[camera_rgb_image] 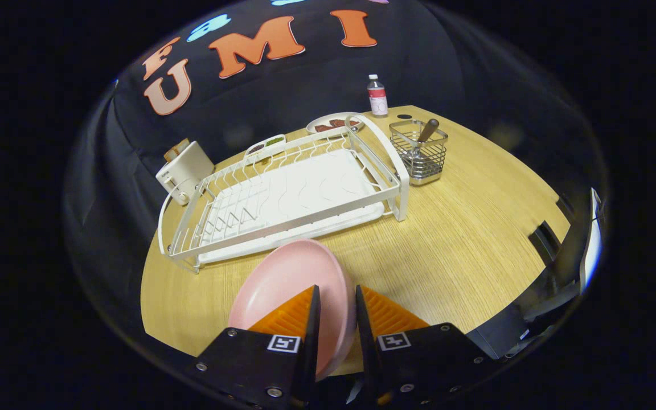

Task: Take the plate from the dish rack, then take the spoon from the basket and place it into the plate.

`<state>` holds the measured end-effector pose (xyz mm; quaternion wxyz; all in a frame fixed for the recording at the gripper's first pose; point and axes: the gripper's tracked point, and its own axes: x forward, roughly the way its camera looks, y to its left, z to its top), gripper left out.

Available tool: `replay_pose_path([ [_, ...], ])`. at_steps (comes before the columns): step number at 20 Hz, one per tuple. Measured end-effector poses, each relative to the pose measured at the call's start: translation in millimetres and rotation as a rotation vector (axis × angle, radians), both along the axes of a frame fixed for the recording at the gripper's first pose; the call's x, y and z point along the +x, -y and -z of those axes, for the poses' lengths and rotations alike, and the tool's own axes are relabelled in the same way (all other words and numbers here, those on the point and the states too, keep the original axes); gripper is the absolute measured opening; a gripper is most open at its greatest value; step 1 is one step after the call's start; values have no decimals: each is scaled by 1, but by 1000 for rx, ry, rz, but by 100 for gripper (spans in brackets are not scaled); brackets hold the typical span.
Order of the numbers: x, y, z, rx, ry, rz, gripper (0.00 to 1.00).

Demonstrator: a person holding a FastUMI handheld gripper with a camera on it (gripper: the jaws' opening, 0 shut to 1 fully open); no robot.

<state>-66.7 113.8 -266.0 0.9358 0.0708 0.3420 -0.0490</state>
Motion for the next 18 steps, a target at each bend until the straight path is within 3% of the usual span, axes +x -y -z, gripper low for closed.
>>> replay_pose_path([
  [5, 0, 1, 10, -44, -17, -13, 35],
  [8, 4, 8, 12, -79, -16, -18, 47],
  [11, 9, 13, 24, -137, -51, -35, 49],
  [18, 23, 40, -12, -141, 17, -9, 62],
])
